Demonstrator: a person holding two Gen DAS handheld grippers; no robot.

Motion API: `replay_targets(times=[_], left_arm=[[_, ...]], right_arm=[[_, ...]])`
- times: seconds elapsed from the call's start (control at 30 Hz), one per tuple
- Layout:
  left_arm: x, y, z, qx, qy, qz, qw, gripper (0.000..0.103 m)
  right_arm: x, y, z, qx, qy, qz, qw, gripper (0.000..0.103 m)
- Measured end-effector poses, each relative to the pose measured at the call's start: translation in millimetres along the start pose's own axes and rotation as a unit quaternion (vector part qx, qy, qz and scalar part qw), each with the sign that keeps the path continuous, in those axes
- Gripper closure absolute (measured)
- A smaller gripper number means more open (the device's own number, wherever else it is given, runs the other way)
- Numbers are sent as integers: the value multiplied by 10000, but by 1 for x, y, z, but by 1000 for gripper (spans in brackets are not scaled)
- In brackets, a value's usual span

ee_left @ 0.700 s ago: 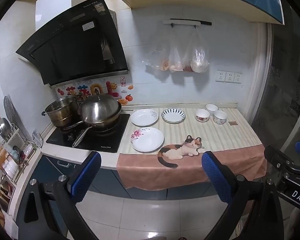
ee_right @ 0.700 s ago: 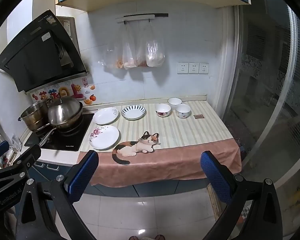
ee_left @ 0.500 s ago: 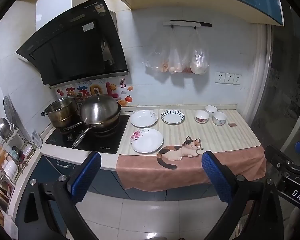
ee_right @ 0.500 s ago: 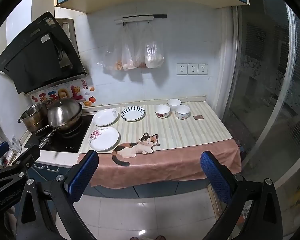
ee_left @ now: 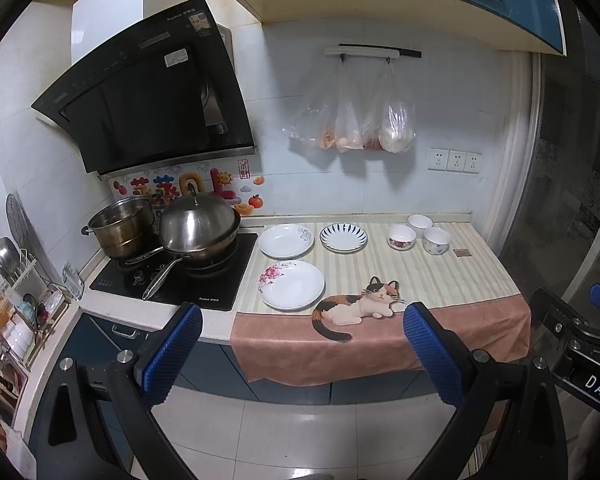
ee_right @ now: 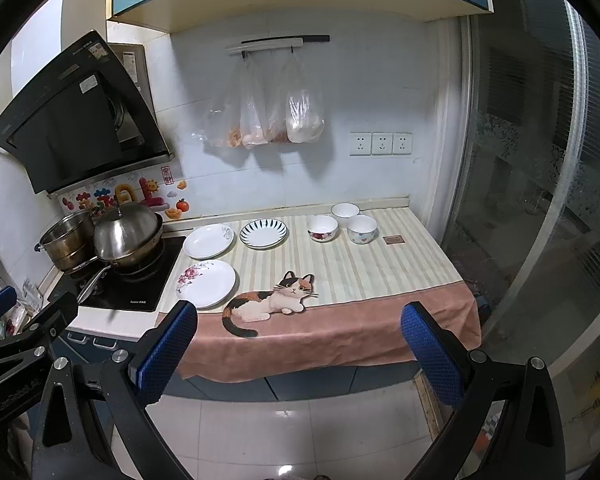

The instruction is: Organize plates and bowls

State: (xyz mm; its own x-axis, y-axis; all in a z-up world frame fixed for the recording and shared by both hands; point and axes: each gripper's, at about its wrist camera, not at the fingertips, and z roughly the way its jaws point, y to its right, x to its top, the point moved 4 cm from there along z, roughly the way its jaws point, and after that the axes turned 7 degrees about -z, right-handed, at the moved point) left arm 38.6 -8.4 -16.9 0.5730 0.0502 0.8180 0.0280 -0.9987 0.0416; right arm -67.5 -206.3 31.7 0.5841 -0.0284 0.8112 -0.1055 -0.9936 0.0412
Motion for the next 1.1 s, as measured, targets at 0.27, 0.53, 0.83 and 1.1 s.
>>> replay_targets(times=[0.27, 0.53, 0.83, 1.1], left_arm=[[-2, -3, -1, -25, 11, -11, 10000, 0], [-1, 1, -2, -37, 7, -20, 10000, 0], [-4, 6, -5, -23, 28, -16, 10000, 0], [-6, 7, -4, -32, 12, -33, 10000, 0]], right_arm=[[0, 1, 1, 6, -15, -2, 10000, 0], [3, 4, 2, -16, -6, -6, 10000, 0], [3, 2, 3, -10, 10, -39, 10000, 0], [3, 0, 1, -4, 13, -44, 10000, 0]])
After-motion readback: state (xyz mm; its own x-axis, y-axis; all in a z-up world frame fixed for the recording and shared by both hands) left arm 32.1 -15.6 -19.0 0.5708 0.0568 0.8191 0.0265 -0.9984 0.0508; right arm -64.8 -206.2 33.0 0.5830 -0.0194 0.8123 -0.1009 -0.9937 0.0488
